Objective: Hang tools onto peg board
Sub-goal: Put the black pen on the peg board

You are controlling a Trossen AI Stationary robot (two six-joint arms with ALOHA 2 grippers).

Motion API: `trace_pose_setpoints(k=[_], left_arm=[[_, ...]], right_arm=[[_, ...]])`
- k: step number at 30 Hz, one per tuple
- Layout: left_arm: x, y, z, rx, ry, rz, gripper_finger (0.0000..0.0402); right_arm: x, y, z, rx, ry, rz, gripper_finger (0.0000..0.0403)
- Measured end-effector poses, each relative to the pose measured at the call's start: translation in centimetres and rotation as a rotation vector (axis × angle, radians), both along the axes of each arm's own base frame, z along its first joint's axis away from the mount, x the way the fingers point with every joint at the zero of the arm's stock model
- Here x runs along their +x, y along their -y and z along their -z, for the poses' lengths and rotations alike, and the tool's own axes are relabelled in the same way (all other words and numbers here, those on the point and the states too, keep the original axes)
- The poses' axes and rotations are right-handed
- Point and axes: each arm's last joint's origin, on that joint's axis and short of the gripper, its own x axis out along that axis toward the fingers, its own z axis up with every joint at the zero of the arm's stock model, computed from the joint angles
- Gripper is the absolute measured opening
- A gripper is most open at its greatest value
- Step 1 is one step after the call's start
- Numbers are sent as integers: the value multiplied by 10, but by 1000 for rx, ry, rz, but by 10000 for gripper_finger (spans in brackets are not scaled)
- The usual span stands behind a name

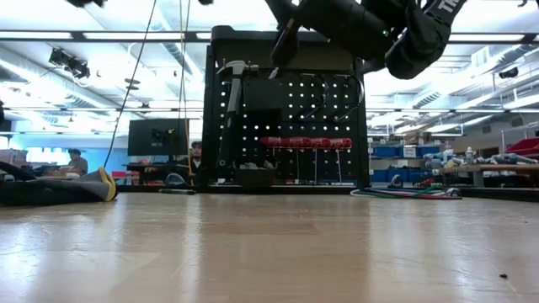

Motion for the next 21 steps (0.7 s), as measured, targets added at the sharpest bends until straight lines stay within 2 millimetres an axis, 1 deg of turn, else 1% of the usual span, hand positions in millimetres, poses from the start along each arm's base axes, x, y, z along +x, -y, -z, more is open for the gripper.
trace_pose_setpoints(k=[5,9,13,16,17,18,21], left_arm=[[-17,-5,-16,0,-47,-103,40],[-27,-11,-39,4,-81,-213,40],[-28,-13,-54,35,-150,-238,41],[-26,-20,-74,34,-154,-275,41],[-26,-22,-79,34,-159,-287,41],[-25,-25,-80,38,-186,-297,41],[-17,-35,-88,32,-197,-351,41]], right_arm=[[-3,11,-5,-91,44,72,133],[-12,18,-11,-147,74,108,139],[-25,35,-12,-134,66,257,140],[-39,41,-9,-143,52,334,140],[-44,43,-7,-142,41,368,140],[-50,46,-3,-135,23,410,140],[-64,48,13,-125,-42,550,140]])
